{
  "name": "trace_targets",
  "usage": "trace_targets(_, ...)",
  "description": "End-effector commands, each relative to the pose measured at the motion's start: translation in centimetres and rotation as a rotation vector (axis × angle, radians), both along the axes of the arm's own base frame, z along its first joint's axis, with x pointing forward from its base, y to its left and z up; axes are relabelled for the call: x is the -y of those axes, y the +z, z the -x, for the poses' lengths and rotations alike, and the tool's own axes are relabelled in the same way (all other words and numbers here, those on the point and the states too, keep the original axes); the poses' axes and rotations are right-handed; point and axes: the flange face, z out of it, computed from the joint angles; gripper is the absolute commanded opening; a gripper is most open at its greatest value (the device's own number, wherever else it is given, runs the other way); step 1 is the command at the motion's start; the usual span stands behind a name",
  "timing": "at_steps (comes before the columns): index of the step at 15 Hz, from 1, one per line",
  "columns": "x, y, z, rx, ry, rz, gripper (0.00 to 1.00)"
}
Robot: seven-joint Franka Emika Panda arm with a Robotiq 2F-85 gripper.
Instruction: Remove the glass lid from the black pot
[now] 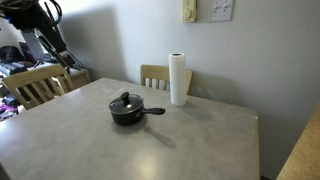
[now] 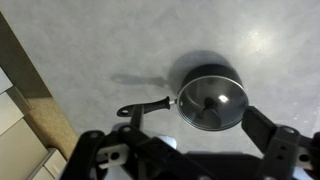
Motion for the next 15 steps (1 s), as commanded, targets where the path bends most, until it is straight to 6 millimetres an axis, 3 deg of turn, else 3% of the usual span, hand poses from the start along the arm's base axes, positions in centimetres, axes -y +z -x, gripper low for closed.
trace_targets(1,0.3,-0.1,-0.5,-0.057,0.034,-0.061,1.00)
trace_targets(9,4.2,-2.4,-4.0,-0.336,0.191,-0.229,1.00)
trace_targets(14,3.5,-5.0,-7.7,-0.390,0.395,-0.203,1.00)
trace_targets(15,4.0,-4.2,-5.9,-0.380,0.318,-0.202,1.00)
